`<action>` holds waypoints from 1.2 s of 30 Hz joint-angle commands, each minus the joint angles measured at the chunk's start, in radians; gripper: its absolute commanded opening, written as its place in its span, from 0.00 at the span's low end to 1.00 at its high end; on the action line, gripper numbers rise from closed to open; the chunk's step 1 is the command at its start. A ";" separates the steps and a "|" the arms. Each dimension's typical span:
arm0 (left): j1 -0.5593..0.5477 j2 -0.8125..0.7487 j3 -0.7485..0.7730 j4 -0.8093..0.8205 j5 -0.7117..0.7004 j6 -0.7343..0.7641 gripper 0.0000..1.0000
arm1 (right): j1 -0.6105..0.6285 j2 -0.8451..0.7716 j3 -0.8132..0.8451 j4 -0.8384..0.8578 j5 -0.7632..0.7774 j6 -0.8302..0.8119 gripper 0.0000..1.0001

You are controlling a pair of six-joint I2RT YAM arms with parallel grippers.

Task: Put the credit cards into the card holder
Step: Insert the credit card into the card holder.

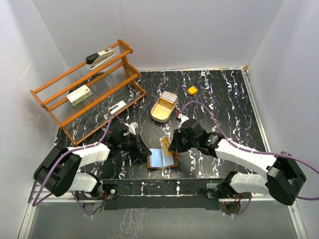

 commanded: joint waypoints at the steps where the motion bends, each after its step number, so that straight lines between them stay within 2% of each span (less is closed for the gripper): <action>1: -0.003 0.001 0.048 -0.065 -0.003 0.059 0.12 | 0.023 0.002 -0.044 0.148 -0.012 0.084 0.00; 5: -0.002 -0.016 0.061 -0.126 -0.019 0.093 0.19 | 0.030 -0.015 -0.094 0.153 0.040 0.101 0.00; 10: -0.002 -0.042 0.048 -0.162 -0.039 0.108 0.20 | 0.031 -0.033 -0.151 0.147 0.091 0.111 0.00; 12: -0.002 -0.048 0.035 -0.154 -0.040 0.107 0.16 | 0.030 -0.040 -0.171 0.151 0.102 0.119 0.00; 17: -0.002 -0.058 0.009 -0.151 -0.042 0.110 0.00 | 0.031 -0.040 -0.191 0.152 0.111 0.134 0.00; 22: -0.002 -0.058 0.005 -0.163 -0.049 0.117 0.00 | 0.031 -0.038 -0.199 0.161 0.095 0.149 0.00; 25: -0.002 -0.061 0.013 -0.191 -0.062 0.127 0.17 | 0.031 -0.031 -0.194 0.155 0.093 0.150 0.00; 27: -0.003 -0.070 0.012 -0.199 -0.064 0.132 0.21 | 0.031 -0.027 -0.194 0.152 0.101 0.148 0.00; 28: -0.002 -0.075 0.011 -0.200 -0.066 0.133 0.19 | 0.030 -0.026 -0.197 0.152 0.108 0.145 0.00; 33: -0.003 -0.095 -0.004 -0.195 -0.067 0.129 0.00 | 0.030 -0.025 -0.202 0.142 0.133 0.139 0.00; 34: -0.002 -0.099 -0.006 -0.196 -0.070 0.130 0.00 | 0.030 -0.028 -0.202 0.140 0.134 0.139 0.00; 36: -0.002 -0.102 -0.007 -0.205 -0.077 0.135 0.07 | 0.031 -0.034 -0.203 0.136 0.138 0.137 0.00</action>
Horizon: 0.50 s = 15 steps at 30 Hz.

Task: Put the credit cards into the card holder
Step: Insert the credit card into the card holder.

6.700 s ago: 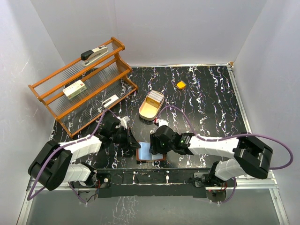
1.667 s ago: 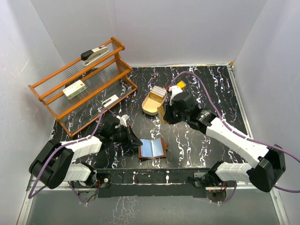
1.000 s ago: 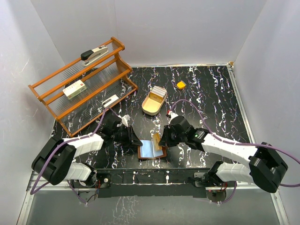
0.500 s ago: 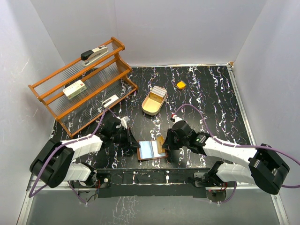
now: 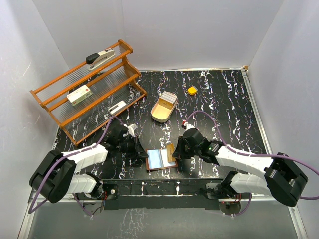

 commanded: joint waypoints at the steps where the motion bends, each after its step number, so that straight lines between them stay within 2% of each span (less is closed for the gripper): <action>1: -0.002 -0.030 -0.015 -0.036 -0.019 0.023 0.13 | 0.003 -0.015 -0.009 0.016 0.047 -0.006 0.00; 2: -0.003 -0.029 -0.013 -0.041 -0.021 0.026 0.13 | 0.003 -0.016 -0.009 0.014 0.047 -0.006 0.00; 5: -0.002 -0.028 -0.014 -0.038 -0.020 0.029 0.01 | 0.003 -0.016 -0.012 0.017 0.044 -0.006 0.00; 7: -0.002 -0.029 -0.019 -0.031 -0.017 0.025 0.00 | 0.003 -0.014 -0.014 0.019 0.041 -0.004 0.00; 8: -0.002 -0.032 -0.023 -0.030 -0.016 0.022 0.04 | 0.003 -0.012 -0.014 0.020 0.040 -0.004 0.00; 9: -0.002 -0.036 -0.026 -0.027 -0.016 0.018 0.15 | 0.001 -0.011 -0.014 0.021 0.040 -0.004 0.00; 11: -0.003 -0.046 -0.031 -0.026 -0.017 0.011 0.24 | 0.002 -0.009 -0.014 0.021 0.041 -0.002 0.00; 13: -0.003 -0.060 -0.034 -0.032 -0.022 0.005 0.23 | 0.003 -0.007 -0.015 0.021 0.048 -0.006 0.00; 15: -0.002 -0.076 -0.042 -0.028 -0.020 -0.009 0.17 | 0.003 -0.004 -0.017 0.021 0.061 -0.011 0.00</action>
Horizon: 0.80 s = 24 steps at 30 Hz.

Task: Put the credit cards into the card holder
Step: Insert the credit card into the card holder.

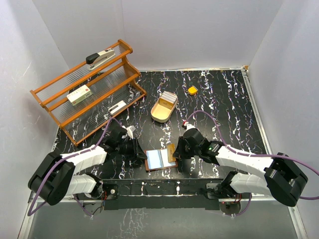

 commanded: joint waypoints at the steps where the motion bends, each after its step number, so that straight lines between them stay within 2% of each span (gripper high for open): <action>1: -0.003 -0.062 -0.027 0.003 0.005 -0.027 0.13 | 0.003 -0.002 -0.016 0.021 0.054 -0.012 0.00; 4: -0.003 -0.080 -0.064 0.068 0.028 -0.071 0.00 | 0.002 0.002 -0.013 0.023 0.052 -0.012 0.00; 9: -0.002 -0.066 -0.069 0.078 0.031 -0.064 0.00 | 0.003 0.004 0.002 0.014 0.043 -0.030 0.00; 17: -0.002 -0.012 -0.047 0.054 -0.003 -0.016 0.00 | 0.002 -0.037 0.036 0.069 -0.119 0.003 0.00; 24: -0.002 0.009 -0.024 0.010 -0.037 0.026 0.00 | 0.003 0.015 0.049 0.088 -0.159 0.012 0.00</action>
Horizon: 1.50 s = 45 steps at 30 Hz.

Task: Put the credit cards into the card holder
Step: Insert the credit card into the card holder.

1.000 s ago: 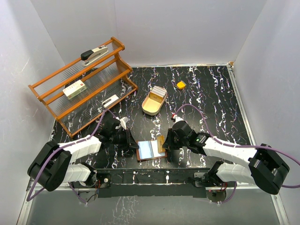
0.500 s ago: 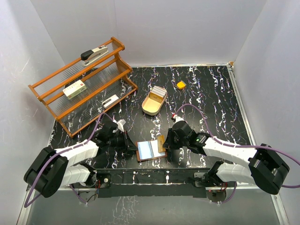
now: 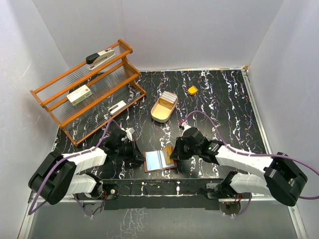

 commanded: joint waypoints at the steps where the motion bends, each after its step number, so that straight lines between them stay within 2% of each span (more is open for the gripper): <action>1: -0.003 0.013 0.029 -0.035 -0.027 0.044 0.00 | 0.002 0.019 0.031 0.096 -0.071 0.030 0.00; 7: -0.003 0.020 0.015 -0.005 -0.021 0.028 0.00 | 0.002 0.053 0.024 0.144 -0.125 0.084 0.00; 31: -0.002 0.021 0.000 0.022 -0.011 0.002 0.00 | 0.002 0.173 0.000 0.221 -0.154 0.135 0.00; 45: -0.002 -0.010 -0.012 0.023 -0.011 -0.022 0.00 | 0.002 0.200 0.029 0.136 -0.078 0.105 0.16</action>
